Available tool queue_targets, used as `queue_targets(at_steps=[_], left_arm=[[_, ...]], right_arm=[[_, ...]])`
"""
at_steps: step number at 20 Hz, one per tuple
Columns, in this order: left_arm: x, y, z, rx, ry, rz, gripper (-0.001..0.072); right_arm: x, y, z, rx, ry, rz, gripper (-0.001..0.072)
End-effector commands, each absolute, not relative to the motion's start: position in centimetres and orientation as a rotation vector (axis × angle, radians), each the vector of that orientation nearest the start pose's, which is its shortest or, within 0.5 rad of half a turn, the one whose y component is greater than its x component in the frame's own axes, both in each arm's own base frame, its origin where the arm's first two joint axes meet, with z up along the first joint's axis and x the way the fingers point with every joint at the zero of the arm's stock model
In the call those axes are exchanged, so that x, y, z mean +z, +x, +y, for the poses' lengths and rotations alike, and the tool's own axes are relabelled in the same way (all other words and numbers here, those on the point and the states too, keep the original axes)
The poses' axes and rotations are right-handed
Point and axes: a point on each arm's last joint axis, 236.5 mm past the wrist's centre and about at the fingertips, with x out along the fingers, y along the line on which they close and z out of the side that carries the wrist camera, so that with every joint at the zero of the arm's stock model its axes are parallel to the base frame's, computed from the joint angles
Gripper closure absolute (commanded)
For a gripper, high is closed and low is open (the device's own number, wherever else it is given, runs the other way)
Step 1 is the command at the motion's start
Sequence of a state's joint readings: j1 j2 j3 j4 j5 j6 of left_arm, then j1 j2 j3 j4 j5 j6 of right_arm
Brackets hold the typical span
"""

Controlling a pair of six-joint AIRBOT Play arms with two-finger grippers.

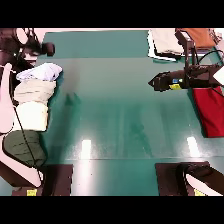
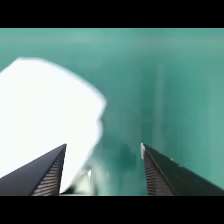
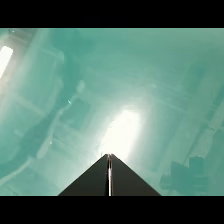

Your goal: Fold the shirts.

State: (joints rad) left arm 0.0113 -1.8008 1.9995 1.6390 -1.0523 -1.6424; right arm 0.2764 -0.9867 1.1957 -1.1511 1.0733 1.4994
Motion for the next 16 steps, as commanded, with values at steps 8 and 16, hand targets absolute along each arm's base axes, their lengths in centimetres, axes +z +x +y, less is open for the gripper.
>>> queue_targets(at_steps=[8, 16], left_arm=[[-1.4, 60.4, 6.0, 0.166, -0.039, 1.029, 0.0293], [7.4, 60.5, 5.9, 0.163, -0.029, 0.891, 0.0685]], right_arm=[[16.3, 34.3, 18.6, 0.547, 0.164, 0.878, 0.0694], [18.1, 34.1, 18.9, 0.563, 0.192, 0.823, 0.0694]])
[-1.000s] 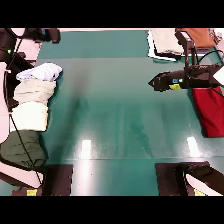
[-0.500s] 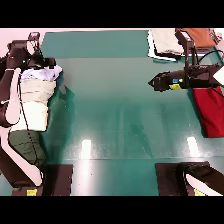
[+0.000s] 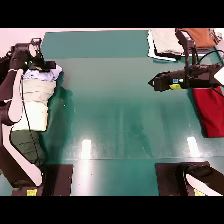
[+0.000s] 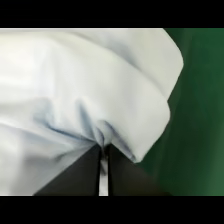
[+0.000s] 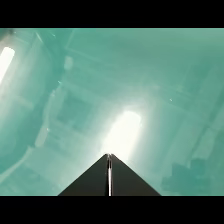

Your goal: Fold the shirts.

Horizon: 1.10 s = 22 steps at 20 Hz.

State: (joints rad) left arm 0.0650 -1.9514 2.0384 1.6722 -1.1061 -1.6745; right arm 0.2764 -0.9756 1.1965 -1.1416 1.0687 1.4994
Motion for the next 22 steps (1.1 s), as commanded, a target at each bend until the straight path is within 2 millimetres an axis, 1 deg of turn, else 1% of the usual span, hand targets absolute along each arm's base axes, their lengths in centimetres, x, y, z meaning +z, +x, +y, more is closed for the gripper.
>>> queue_targets(at_steps=[1, 2, 3, 4, 5, 6, 7, 8, 9, 10, 11, 13, 14, 15, 18, 19, 20, 21, 22], left_arm=[[12.2, 60.8, 5.6, 0.153, -0.023, 0.774, 0.0685], [17.7, 60.4, 5.1, 0.139, -0.007, 0.654, 0.0685], [23.6, 59.1, 4.2, 0.12, 0.013, 0.531, 0.0685], [29.1, 57.1, 3.1, 0.093, 0.054, 0.425, 0.0685], [33.6, 54.7, 1.9, 0.067, 0.093, 0.344, 0.0685], [37.4, 52.0, 0.5, 0.038, 0.134, 0.278, 0.0685], [40.1, 49.5, -1.0, 0.008, 0.163, 0.232, 0.0685], [42.3, 46.9, -2.5, -0.027, 0.176, 0.198, 0.0685], [43.6, 45.0, -4.2, -0.07, 0.182, 0.179, 0.0685], [44.2, 43.3, -6.2, -0.126, 0.179, 0.174, 0.0685], [44.0, 42.3, -8.5, -0.183, 0.179, 0.187, 0.0685], [42.2, 40.8, -14.4, -0.332, 0.195, 0.236, 0.0685], [40.7, 39.9, -18.4, -0.431, 0.203, 0.258, 0.0685], [38.9, 38.8, -22.8, -0.544, 0.222, 0.283, 0.0685], [33.0, 34.9, -34.0, -0.824, 0.248, 0.377, 0.0682], [31.3, 33.6, -37.1, -0.91, 0.245, 0.409, 0.0616], [30.0, 32.8, -39.4, -0.968, 0.226, 0.435, 0.0306], [28.9, 32.6, -41.0, -1.009, 0.183, 0.462, 0.0136], [28.1, 33.0, -41.7, -1.016, 0.169, 0.481, 0.0135]], right_arm=[[19.6, 34.2, 18.8, 0.562, 0.195, 0.772, 0.0694], [21.2, 34.4, 18.7, 0.563, 0.199, 0.721, 0.0694], [23.3, 34.5, 18.6, 0.567, 0.199, 0.666, 0.0694], [25.3, 34.5, 18.6, 0.573, 0.198, 0.62, 0.0694], [27.4, 34.6, 18.6, 0.579, 0.197, 0.575, 0.0694], [29.1, 34.8, 18.7, 0.586, 0.195, 0.539, 0.0694], [30.5, 34.9, 18.8, 0.591, 0.193, 0.513, 0.0694], [31.7, 35.1, 18.8, 0.595, 0.191, 0.49, 0.0694], [32.7, 35.3, 18.9, 0.6, 0.188, 0.473, 0.0694], [33.5, 35.4, 19.0, 0.605, 0.184, 0.462, 0.0694], [34.3, 35.5, 19.1, 0.611, 0.178, 0.456, 0.0694], [35.6, 35.3, 19.3, 0.623, 0.165, 0.447, 0.0694], [36.1, 35.1, 19.3, 0.629, 0.157, 0.446, 0.0694], [36.8, 35.0, 19.2, 0.627, 0.145, 0.436, 0.0695], [38.6, 35.5, 17.1, 0.548, 0.06, 0.397, 0.0694], [39.2, 35.5, 16.4, 0.523, 0.04, 0.38, 0.0694], [39.9, 35.5, 15.8, 0.502, 0.026, 0.359, 0.0695], [40.4, 35.6, 15.0, 0.473, 0.014, 0.347, 0.0695], [40.6, 35.5, 14.4, 0.461, 0.014, 0.348, 0.0694]])
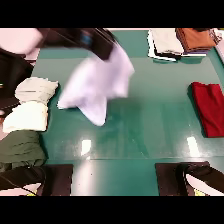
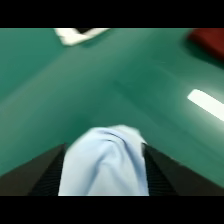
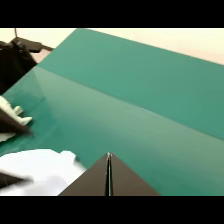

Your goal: Fold the shirts.

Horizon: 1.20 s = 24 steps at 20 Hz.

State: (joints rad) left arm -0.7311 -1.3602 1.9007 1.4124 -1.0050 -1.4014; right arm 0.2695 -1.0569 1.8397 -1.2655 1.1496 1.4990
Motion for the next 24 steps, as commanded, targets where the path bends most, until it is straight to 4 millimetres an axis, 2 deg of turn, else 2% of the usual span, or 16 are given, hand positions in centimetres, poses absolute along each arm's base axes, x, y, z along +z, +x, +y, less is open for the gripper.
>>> queue_targets(at_steps=[1, 3, 4, 6, 8, 9, 11, 13, 16, 18, 20, 24], left_arm=[[27.4, 34.0, -41.1, -0.99, 0.176, 0.497, 0.0135], [26.5, 37.0, -37.7, -0.901, 0.143, 0.555, 0.0135], [25.8, 39.1, -34.7, -0.827, 0.112, 0.603, 0.0135], [24.1, 43.2, -27.2, -0.653, 0.034, 0.709, 0.0135], [21.8, 46.1, -19.4, -0.481, -0.046, 0.804, 0.0135], [20.1, 47.0, -15.6, -0.403, -0.079, 0.851, 0.0134], [15.8, 47.4, -9.6, -0.283, -0.138, 0.96, 0.0135], [10.2, 46.2, -6.1, -0.212, -0.22, 1.086, 0.0134], [2.3, 43.5, -3.4, -0.15, -0.288, 1.232, 0.0135], [-1.6, 41.7, -3.1, -0.149, -0.278, 1.286, 0.0135], [-3.7, 40.8, -4.5, -0.189, -0.306, 1.299, 0.0134], [-4.5, 40.8, -7.9, -0.28, -0.322, 1.269, 0.0136]], right_arm=[[40.7, 35.3, 13.5, 0.439, 0.019, 0.36, 0.0694], [40.3, 35.3, 11.7, 0.392, 0.039, 0.395, 0.0694], [40.0, 35.3, 11.1, 0.378, 0.042, 0.411, 0.0694], [39.2, 35.1, 10.7, 0.369, 0.04, 0.444, 0.0694], [38.8, 35.2, 11.0, 0.377, 0.038, 0.457, 0.0694], [38.6, 35.4, 11.4, 0.386, 0.035, 0.465, 0.0694], [37.9, 35.8, 12.4, 0.409, 0.03, 0.485, 0.0694], [36.8, 36.4, 14.0, 0.445, 0.02, 0.515, 0.0694], [35.2, 37.1, 16.0, 0.489, 0.008, 0.556, 0.0694], [34.4, 37.5, 17.0, 0.506, 0.002, 0.577, 0.0695], [33.7, 37.9, 17.2, 0.507, 0.002, 0.594, 0.0694], [33.4, 38.3, 16.9, 0.493, 0.015, 0.605, 0.0694]])
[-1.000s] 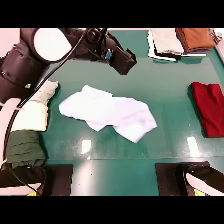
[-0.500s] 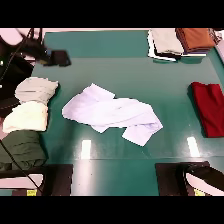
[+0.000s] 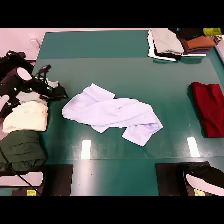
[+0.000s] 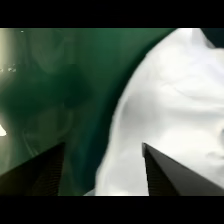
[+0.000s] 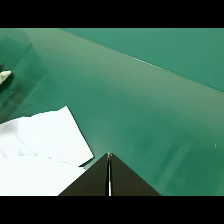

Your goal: Fold the shirts.

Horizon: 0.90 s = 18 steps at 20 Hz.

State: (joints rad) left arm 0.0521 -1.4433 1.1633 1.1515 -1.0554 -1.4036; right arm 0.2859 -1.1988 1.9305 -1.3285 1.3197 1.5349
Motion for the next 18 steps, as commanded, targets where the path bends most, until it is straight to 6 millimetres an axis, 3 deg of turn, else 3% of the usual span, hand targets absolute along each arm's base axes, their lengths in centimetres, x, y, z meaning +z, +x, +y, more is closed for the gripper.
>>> queue_targets(at_steps=[1, 4, 6, 7, 8, 10, 14, 15, 16, 17, 18], left_arm=[[-4.7, 40.9, -8.6, -0.29, -0.311, 1.266, 0.0136], [-6.1, 40.5, -10.1, -0.309, -0.304, 1.305, 0.0145], [-5.8, 40.9, -10.7, -0.316, -0.325, 1.288, 0.0405], [-5.1, 41.4, -10.8, -0.32, -0.338, 1.27, 0.0604], [-4.2, 42.0, -10.8, -0.326, -0.332, 1.25, 0.0684], [-1.7, 43.4, -11.0, -0.347, -0.318, 1.201, 0.0683], [3.1, 45.6, -11.4, -0.381, -0.29, 1.104, 0.0683], [3.6, 45.8, -11.4, -0.385, -0.287, 1.095, 0.0683], [3.8, 45.9, -11.5, -0.387, -0.289, 1.091, 0.0683], [3.8, 45.9, -11.5, -0.387, -0.289, 1.092, 0.0683], [3.8, 45.8, -11.5, -0.387, -0.289, 1.093, 0.0683]], right_arm=[[33.2, 38.3, 16.4, 0.481, 0.018, 0.617, 0.0694], [30.9, 37.5, 13.6, 0.427, 0.015, 0.737, 0.0694], [29.3, 36.7, 11.4, 0.381, 0.019, 0.825, 0.0694], [28.4, 36.4, 10.5, 0.359, 0.026, 0.863, 0.0694], [27.0, 36.1, 9.2, 0.328, 0.042, 0.902, 0.0694], [22.7, 34.9, 6.9, 0.265, 0.083, 1.009, 0.0694], [10.3, 30.7, 1.8, 0.125, 0.238, 1.232, 0.0691], [7.2, 29.3, 1.5, 0.123, 0.314, 1.282, 0.0619], [4.1, 27.7, 1.4, 0.111, 0.426, 1.335, 0.0385], [1.2, 26.3, 1.6, 0.104, 0.536, 1.378, 0.025], [-1.2, 25.2, 2.1, 0.114, 0.619, 1.405, 0.0252]])
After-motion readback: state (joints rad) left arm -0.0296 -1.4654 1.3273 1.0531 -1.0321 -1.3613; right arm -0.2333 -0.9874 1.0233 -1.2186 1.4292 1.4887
